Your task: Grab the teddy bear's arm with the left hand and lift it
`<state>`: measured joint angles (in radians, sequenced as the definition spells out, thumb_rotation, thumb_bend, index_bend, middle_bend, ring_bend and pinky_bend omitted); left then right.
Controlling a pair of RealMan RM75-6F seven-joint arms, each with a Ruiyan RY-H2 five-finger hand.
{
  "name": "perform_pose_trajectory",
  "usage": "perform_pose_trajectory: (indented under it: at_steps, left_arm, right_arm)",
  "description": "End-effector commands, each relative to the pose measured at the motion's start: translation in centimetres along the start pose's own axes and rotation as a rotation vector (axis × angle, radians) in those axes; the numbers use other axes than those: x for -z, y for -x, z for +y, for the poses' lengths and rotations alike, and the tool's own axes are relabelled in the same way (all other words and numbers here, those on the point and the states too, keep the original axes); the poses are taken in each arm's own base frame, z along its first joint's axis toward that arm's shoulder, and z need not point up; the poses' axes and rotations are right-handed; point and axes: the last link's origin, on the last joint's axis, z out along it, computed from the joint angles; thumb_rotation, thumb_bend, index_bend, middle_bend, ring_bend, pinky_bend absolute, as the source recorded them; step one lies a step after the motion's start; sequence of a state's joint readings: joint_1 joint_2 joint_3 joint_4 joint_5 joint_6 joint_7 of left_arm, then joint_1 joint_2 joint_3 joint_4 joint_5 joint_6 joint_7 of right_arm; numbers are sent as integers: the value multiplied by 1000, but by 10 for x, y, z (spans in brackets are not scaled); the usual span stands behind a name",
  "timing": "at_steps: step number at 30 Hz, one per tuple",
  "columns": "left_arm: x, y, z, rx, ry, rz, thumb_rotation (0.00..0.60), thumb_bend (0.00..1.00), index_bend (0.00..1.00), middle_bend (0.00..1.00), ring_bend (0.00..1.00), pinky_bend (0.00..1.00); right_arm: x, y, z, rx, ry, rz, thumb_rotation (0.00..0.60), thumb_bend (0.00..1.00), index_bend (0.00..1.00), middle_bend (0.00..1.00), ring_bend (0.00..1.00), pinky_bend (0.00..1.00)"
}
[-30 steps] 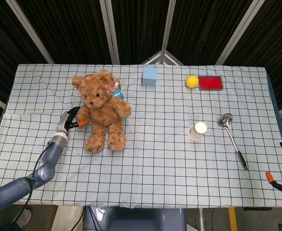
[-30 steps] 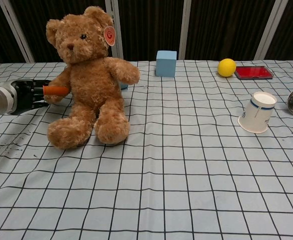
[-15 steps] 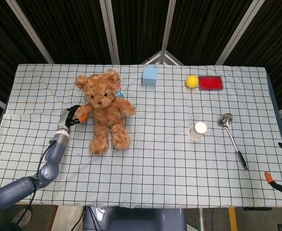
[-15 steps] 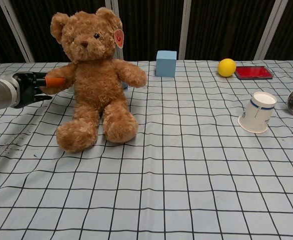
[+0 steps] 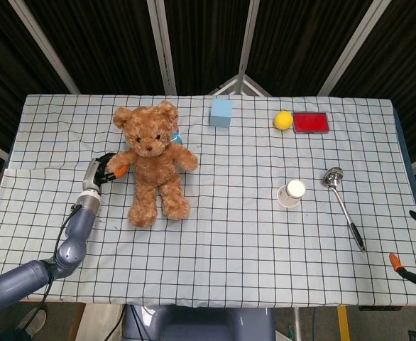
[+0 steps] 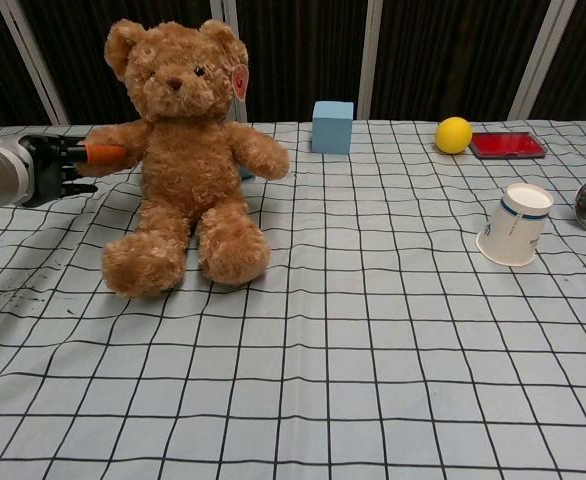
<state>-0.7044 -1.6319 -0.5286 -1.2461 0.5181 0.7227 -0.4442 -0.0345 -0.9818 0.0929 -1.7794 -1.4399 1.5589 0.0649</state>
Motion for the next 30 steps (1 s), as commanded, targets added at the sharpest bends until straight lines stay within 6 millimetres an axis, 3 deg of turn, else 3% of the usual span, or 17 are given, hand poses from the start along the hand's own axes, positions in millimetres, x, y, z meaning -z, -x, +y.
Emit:
perform_pose_trajectory:
  at_steps: [1,9,16,24,30]
  left_arm:
    - [1,1,2,-9,7,-2,600,524,482,448,23,0]
    - [-3,-8,-16,-26,-47,35,600,523,481,450,23,0]
    - [-1,6,-3,-48,-4,2,600,523,480,449,23,0]
    - [-2,-3,-19,-68,-58,24,600,520,476,444,23,0]
    - [-3,2,-10,-68,-28,12,600,520,476,445,23,0]
  right_arm:
    - [0,0,0,-1,1,-1,600,250,123,22,65,0]
    - [1,-1,0,-5,1,3,600,249,123,22,65,0]
    - [-1,1,-1,0,3,-5,600,249,123,22,65,0]
    - [0,0,-1,0,0,-3,600,250,124,22,65,0]
    - [0,0,-1,0,2,-1,600,250,124,22,65,0]
